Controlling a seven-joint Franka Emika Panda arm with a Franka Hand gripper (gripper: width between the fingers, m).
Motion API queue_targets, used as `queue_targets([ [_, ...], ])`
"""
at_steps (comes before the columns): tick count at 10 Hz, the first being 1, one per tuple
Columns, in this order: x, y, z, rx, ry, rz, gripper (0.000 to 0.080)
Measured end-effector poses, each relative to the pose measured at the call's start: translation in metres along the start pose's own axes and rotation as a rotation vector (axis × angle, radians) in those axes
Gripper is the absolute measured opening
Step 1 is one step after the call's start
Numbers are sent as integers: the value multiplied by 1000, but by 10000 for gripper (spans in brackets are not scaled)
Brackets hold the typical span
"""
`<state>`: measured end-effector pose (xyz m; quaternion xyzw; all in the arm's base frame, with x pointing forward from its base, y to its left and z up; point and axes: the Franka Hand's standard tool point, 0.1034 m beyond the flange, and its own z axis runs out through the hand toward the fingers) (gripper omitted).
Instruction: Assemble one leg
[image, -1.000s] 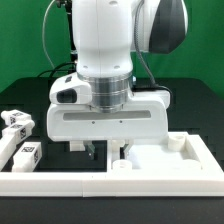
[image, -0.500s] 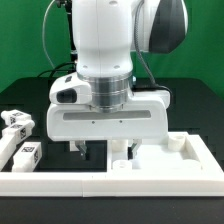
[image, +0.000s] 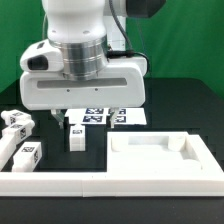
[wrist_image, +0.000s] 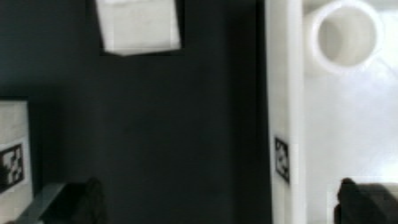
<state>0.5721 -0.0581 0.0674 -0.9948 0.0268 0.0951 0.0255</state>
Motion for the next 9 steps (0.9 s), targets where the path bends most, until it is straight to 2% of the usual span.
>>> queue_targets([
  [2, -2, 1, 1, 3, -17, 0, 649],
  [3, -10, 12, 2, 17, -115, -16, 649],
  [4, -11, 25, -4, 15, -236, -13, 649],
  [5, -2, 29, -6, -4, -269, -25, 649],
  [6, -8, 25, 6, -21, -310, -24, 649],
  [7, -24, 15, 31, -23, -369, -8, 649],
  [8, -21, 7, 27, 7, -393, 43, 649],
  [9, -24, 9, 22, 10, -447, 41, 649],
])
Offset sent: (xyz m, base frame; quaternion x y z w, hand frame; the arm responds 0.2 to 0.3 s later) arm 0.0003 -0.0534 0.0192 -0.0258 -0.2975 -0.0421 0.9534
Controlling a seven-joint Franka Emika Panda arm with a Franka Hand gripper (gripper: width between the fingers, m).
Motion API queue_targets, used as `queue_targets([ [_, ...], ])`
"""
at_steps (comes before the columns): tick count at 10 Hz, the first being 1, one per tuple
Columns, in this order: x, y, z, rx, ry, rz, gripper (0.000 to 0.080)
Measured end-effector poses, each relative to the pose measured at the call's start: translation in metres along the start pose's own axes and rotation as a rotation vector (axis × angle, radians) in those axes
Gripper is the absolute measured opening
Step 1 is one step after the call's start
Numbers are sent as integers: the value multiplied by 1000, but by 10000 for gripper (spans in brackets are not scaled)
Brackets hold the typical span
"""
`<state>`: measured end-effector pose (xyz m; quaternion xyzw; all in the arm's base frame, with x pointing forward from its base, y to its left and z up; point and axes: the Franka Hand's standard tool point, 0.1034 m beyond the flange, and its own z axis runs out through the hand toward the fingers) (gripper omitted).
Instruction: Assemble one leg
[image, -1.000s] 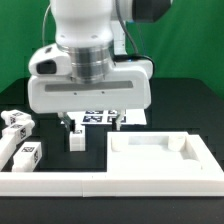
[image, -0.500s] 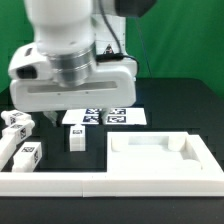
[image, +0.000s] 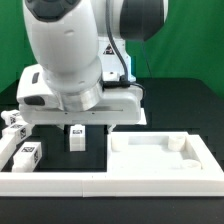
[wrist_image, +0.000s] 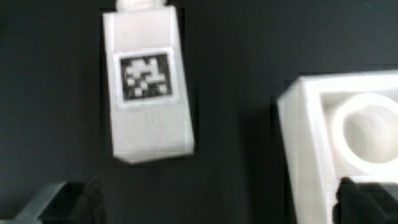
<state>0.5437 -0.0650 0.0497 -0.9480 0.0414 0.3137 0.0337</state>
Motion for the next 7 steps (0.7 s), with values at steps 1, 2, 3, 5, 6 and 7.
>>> queue_targets([
  [1, 3, 0, 3, 0, -26, 0, 649],
  [2, 4, 2, 5, -13, -15, -10, 649],
  [3, -6, 6, 13, -30, -28, -17, 649],
  [5, -16, 23, 6, -45, -65, -20, 649],
  [6, -16, 23, 8, -63, -67, -27, 649],
  [7, -16, 21, 10, -60, -70, -28, 649],
])
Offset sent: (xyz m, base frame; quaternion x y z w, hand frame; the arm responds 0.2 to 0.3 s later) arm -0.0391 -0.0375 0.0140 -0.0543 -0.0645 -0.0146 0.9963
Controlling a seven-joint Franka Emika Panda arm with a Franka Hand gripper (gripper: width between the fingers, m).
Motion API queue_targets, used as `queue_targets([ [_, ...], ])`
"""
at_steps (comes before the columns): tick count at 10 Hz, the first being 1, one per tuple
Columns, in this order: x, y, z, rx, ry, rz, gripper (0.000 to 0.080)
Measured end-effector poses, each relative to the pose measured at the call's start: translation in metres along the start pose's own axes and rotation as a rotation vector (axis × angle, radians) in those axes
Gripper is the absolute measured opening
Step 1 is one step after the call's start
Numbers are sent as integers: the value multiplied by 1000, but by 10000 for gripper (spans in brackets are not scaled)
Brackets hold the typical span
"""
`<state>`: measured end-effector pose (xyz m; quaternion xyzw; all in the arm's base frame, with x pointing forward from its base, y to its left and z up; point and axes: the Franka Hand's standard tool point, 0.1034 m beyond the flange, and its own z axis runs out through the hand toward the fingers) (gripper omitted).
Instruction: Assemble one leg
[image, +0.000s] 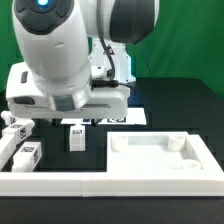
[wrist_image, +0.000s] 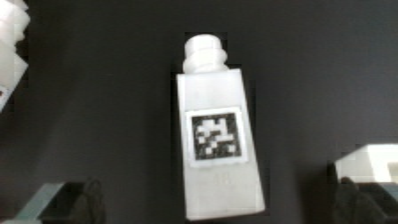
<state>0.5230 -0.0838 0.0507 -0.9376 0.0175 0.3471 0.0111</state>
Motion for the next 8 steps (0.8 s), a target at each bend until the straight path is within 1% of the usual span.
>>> queue_targets([
  [3, 1, 1, 2, 0, -4, 0, 649],
  [4, 1, 1, 11, -8, -65, 0, 649],
  [6, 15, -3, 20, -22, -131, 36, 649],
  [7, 20, -6, 22, -28, -99, 38, 649],
  [8, 18, -6, 22, -27, -100, 38, 649],
])
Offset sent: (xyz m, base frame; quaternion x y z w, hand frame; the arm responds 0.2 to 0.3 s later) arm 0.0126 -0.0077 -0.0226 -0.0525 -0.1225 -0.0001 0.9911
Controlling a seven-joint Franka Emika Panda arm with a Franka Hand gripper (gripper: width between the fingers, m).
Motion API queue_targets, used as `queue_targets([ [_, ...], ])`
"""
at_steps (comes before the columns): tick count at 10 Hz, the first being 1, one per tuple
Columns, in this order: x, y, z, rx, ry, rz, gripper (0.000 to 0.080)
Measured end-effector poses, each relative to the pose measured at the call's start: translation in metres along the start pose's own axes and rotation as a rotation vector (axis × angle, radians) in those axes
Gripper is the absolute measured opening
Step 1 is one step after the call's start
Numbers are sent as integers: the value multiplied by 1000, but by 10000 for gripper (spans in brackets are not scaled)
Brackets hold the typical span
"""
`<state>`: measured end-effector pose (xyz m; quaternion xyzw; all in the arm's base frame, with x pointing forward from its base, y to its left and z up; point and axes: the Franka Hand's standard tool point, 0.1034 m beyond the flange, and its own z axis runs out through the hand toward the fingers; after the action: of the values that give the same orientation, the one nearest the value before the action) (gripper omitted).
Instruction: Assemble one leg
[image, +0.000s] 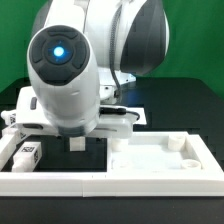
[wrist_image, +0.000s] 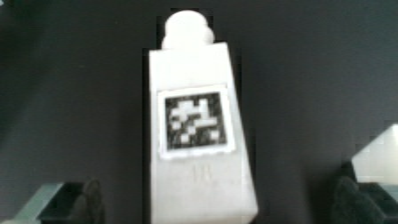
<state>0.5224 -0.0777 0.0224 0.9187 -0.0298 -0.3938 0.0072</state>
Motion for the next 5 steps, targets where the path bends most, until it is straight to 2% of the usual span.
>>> queue_targets([
  [2, -1, 3, 4, 2, -14, 1, 649],
  [3, -3, 7, 12, 7, -45, 8, 649],
  [5, -7, 7, 21, 10, -99, 13, 649],
])
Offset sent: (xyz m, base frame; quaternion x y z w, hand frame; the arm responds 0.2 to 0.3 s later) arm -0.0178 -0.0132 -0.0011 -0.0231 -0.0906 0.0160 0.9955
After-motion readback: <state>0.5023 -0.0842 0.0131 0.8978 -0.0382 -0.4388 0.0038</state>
